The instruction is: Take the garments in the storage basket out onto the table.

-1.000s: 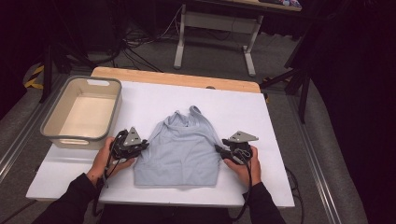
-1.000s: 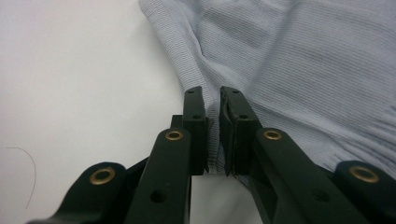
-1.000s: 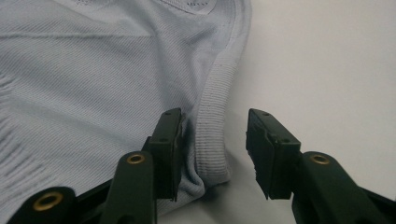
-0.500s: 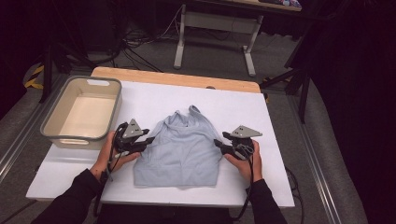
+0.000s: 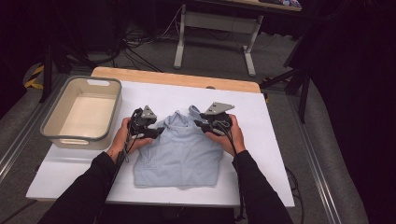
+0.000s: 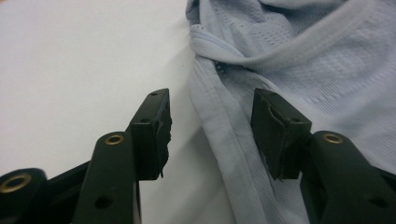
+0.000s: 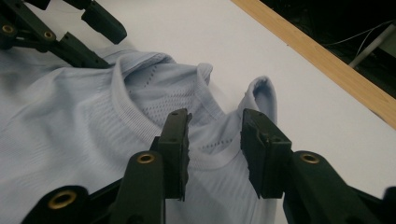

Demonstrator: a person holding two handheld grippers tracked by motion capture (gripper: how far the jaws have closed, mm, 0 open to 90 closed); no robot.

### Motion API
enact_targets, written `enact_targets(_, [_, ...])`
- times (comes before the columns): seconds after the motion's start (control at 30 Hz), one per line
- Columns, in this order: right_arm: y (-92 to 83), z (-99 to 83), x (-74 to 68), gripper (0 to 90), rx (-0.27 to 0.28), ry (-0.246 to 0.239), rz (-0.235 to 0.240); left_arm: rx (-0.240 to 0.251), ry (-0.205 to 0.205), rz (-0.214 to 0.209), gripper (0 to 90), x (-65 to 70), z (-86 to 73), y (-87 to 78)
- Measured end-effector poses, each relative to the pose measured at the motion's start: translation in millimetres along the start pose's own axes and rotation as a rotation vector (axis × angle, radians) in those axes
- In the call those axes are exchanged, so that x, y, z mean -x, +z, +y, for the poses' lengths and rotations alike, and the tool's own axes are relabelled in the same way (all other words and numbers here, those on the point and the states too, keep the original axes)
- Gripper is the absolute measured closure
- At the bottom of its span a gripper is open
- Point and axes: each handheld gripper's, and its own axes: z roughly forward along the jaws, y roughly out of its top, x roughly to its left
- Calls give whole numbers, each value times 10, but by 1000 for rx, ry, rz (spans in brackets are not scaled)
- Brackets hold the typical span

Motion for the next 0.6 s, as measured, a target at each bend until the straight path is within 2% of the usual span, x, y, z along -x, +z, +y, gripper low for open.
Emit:
enact_targets(0.07, [84, 62, 31, 634, -24, -7, 6, -16, -8, -15, 474, -19, 24, 39])
enact_targets(0.17, [215, 116, 59, 632, -79, -34, -4, -32, 8, -22, 486, -17, 39, 87])
enact_targets(0.23, [287, 130, 92, 631, -111, -28, -6, -43, 2, -44, 497, -17, 33, 120])
enact_targets(0.27, [305, 135, 107, 638, -122, -25, -6, -39, -6, -68, 512, -23, 28, 138])
enact_targets(0.43, [439, 137, 152, 726, -178, -22, -18, -35, 1, -136, 693, -42, 22, 144])
enact_targets(0.53, [488, 106, 151, 819, -208, -16, -16, -40, 8, -141, 807, -43, 32, 143])
enact_targets(0.6, [478, 87, 162, 861, -208, -4, -18, -44, 17, -131, 819, -21, 39, 134])
